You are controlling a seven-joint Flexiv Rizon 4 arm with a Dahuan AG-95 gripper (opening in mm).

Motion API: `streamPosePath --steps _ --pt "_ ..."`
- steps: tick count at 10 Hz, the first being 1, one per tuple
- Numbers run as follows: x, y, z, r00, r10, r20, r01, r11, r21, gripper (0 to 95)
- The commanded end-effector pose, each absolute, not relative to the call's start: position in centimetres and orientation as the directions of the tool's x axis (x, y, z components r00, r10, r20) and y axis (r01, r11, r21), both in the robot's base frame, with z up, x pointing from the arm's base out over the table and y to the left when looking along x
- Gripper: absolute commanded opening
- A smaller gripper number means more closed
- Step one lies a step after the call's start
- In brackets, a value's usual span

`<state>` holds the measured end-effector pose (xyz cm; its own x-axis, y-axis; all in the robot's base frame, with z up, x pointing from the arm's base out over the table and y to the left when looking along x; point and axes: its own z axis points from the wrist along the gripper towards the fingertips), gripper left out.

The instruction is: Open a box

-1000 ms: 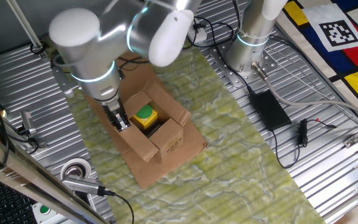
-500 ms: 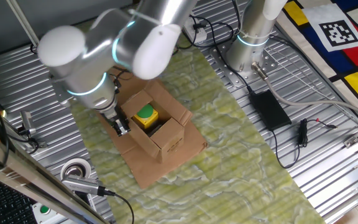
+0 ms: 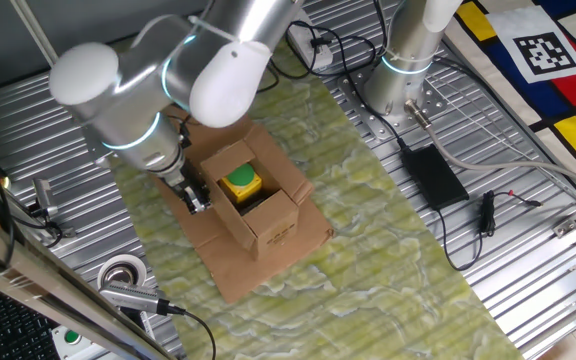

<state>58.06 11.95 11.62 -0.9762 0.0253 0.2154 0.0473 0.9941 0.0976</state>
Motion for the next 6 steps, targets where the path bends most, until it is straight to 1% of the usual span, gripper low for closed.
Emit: streamPosePath --steps 1,3,4,6 --pt "58.4 10.9 13.4 -0.974 -0.084 0.208 -0.067 0.994 0.087 0.0" --pt "58.8 10.2 15.4 -0.973 -0.094 0.213 -0.076 0.993 0.092 0.0" --pt "58.6 10.6 16.6 -0.972 -0.046 0.228 -0.024 0.995 0.095 0.0" --pt "58.0 11.0 17.6 -0.965 -0.025 0.260 0.000 0.995 0.096 0.0"
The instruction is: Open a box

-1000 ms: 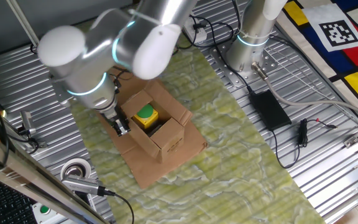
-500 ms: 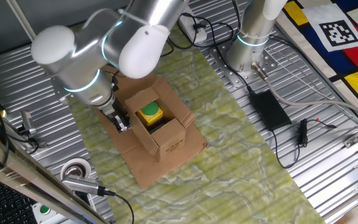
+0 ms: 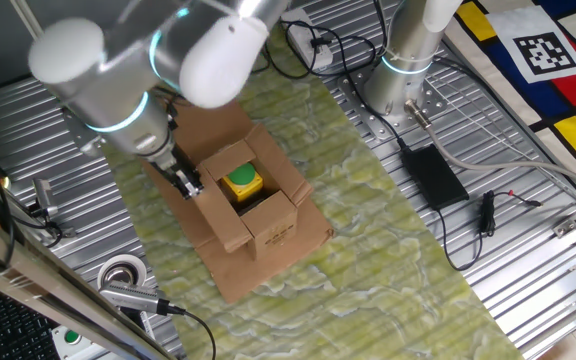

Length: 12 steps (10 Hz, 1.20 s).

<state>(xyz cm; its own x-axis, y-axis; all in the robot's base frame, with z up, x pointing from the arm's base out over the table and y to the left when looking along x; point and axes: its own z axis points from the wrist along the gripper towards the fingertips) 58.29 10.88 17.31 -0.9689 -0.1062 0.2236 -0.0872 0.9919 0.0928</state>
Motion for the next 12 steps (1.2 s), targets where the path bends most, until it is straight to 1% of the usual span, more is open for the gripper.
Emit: streamPosePath --steps 1,3,6,8,10,12 --pt "57.6 11.3 17.9 -0.962 -0.010 0.274 0.018 0.995 0.101 0.0" --pt "56.4 11.7 17.5 -0.961 0.009 0.276 0.042 0.993 0.112 0.0" --pt "53.7 12.3 15.9 -0.961 0.028 0.274 0.061 0.992 0.114 0.0" --pt "51.9 11.5 14.5 -0.967 0.016 0.254 0.049 0.991 0.127 0.0" --pt "51.2 11.0 14.0 -0.971 -0.011 0.240 0.020 0.992 0.124 0.0" --pt "51.2 10.6 14.1 -0.971 -0.050 0.233 -0.026 0.994 0.105 0.0"
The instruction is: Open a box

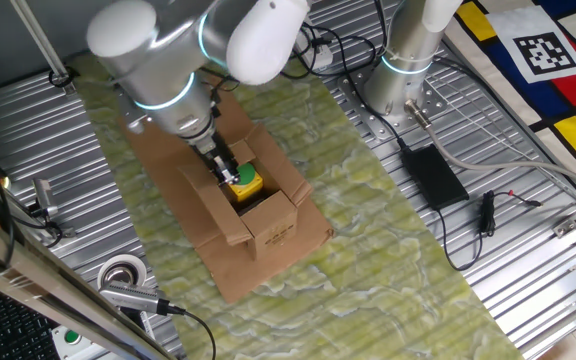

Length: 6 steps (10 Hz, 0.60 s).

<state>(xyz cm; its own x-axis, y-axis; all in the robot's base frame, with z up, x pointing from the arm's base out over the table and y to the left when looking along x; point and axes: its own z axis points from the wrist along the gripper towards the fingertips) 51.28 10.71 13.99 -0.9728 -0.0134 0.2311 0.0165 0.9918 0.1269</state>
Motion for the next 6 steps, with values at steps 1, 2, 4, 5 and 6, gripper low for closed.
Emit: streamPosePath --steps 1,2,4,5,6 --pt "51.3 10.4 14.1 -0.970 -0.071 0.231 -0.051 0.995 0.091 0.0" --pt "51.4 9.8 14.1 -0.967 -0.104 0.231 -0.089 0.993 0.076 0.0" --pt "51.7 8.6 14.3 -0.962 -0.146 0.232 -0.132 0.988 0.075 0.0" --pt "51.8 7.8 14.4 -0.959 -0.162 0.233 -0.147 0.986 0.079 0.0" --pt "51.8 7.4 14.7 -0.957 -0.172 0.235 -0.156 0.984 0.083 0.0"
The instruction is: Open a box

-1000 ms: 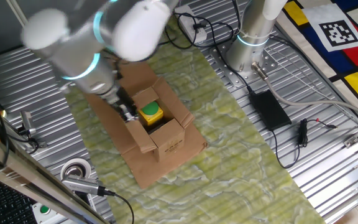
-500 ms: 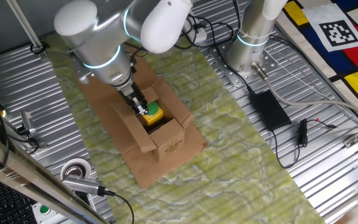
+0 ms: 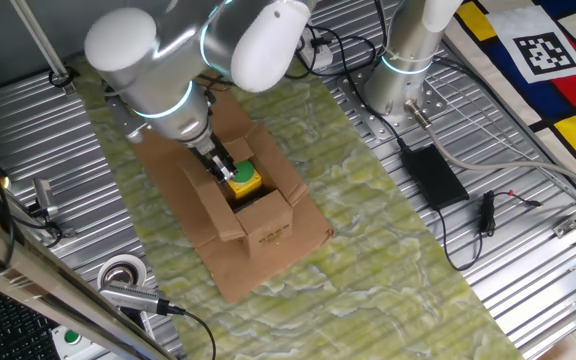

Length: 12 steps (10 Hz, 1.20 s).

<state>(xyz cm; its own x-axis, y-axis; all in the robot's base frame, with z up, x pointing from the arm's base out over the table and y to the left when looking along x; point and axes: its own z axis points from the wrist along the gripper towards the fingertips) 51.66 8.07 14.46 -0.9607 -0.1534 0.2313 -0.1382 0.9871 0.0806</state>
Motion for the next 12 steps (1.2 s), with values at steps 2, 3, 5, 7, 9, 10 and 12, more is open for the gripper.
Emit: streamPosePath --steps 2,3,5,7,9,10,12 --pt "51.9 7.2 14.9 -0.954 -0.174 0.243 -0.158 0.984 0.082 0.0" --pt "51.9 6.9 15.1 -0.951 -0.182 0.250 -0.167 0.983 0.082 0.0" --pt "51.9 6.1 15.8 -0.941 -0.208 0.268 -0.190 0.978 0.091 0.0" --pt "51.6 5.7 16.4 -0.932 -0.216 0.290 -0.196 0.976 0.097 0.0" --pt "51.4 5.3 16.9 -0.920 -0.230 0.317 -0.209 0.973 0.100 0.0" --pt "51.3 4.7 17.2 -0.910 -0.245 0.333 -0.222 0.969 0.107 0.0" --pt "51.0 3.5 17.9 -0.896 -0.275 0.350 -0.248 0.961 0.119 0.0"
